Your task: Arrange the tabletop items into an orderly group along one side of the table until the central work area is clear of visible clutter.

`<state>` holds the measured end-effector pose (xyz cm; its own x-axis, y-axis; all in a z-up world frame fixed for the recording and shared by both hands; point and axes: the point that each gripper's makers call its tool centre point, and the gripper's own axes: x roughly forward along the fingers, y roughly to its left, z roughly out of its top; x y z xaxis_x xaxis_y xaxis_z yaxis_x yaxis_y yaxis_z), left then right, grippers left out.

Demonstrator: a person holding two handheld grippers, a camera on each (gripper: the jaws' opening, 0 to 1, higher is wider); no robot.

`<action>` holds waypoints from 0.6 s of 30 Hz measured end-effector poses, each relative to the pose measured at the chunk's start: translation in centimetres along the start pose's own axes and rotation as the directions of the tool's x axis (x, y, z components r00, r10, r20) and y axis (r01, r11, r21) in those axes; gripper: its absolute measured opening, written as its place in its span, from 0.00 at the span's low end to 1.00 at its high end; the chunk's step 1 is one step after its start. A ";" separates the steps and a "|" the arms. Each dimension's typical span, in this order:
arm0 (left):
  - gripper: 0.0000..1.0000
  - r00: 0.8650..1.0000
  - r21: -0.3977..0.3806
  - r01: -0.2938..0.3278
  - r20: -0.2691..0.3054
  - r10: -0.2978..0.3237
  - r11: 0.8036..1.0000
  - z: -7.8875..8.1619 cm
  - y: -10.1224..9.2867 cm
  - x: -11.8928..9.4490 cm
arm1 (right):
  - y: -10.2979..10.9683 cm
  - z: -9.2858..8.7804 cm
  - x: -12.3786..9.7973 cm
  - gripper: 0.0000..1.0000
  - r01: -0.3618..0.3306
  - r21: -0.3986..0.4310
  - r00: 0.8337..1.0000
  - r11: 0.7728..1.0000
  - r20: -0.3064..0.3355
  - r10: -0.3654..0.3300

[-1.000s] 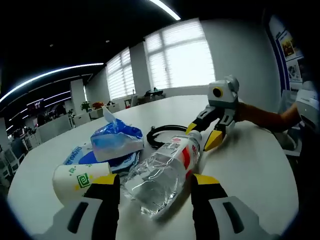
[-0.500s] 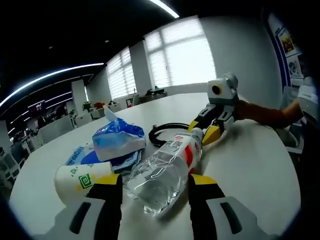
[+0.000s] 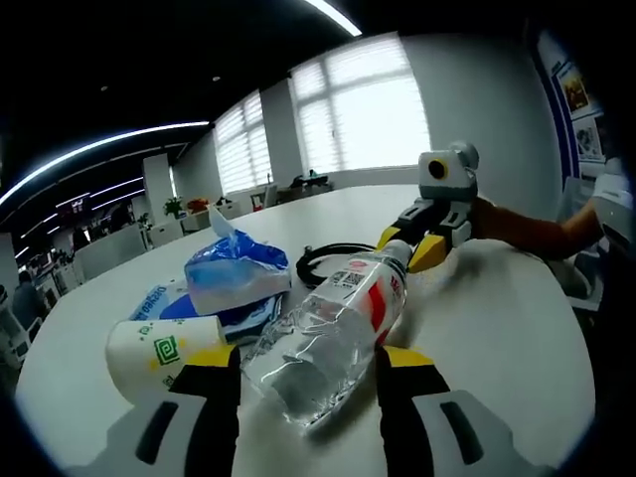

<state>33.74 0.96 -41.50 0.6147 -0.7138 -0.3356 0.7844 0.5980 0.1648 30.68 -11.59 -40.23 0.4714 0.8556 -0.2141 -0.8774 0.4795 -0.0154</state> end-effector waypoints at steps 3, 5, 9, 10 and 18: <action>0.54 1.000 0.002 0.001 -0.001 -0.001 1.000 0.0 0.0 0.0 | 0.1 0.5 -0.1 0.22 -0.001 -0.008 1.000 1.000 0.017 0.001; 0.54 1.000 -0.005 0.002 0.002 -0.002 1.000 0.0 -0.1 0.1 | 0.0 0.9 -0.3 0.22 0.001 0.000 0.999 1.000 0.039 -0.001; 0.53 1.000 -0.010 0.007 0.006 -0.006 1.000 0.0 -0.2 0.2 | 0.0 1.6 -0.6 0.22 -0.001 0.021 0.997 1.000 0.072 0.000; 0.53 1.000 -0.004 0.007 0.004 -0.007 1.000 0.0 -0.2 0.2 | 0.0 1.7 -0.6 0.22 -0.001 0.023 0.997 1.000 0.079 -0.001; 0.53 1.000 -0.009 0.009 0.005 -0.009 1.000 0.0 -0.3 0.2 | 0.1 2.4 -0.7 0.22 -0.005 0.043 0.994 0.999 0.113 0.000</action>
<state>33.66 0.62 -41.64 0.6082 -0.7210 -0.3321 0.7890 0.5948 0.1536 30.51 -11.65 -37.77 0.4781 0.8724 -0.1019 -0.8752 0.4829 0.0276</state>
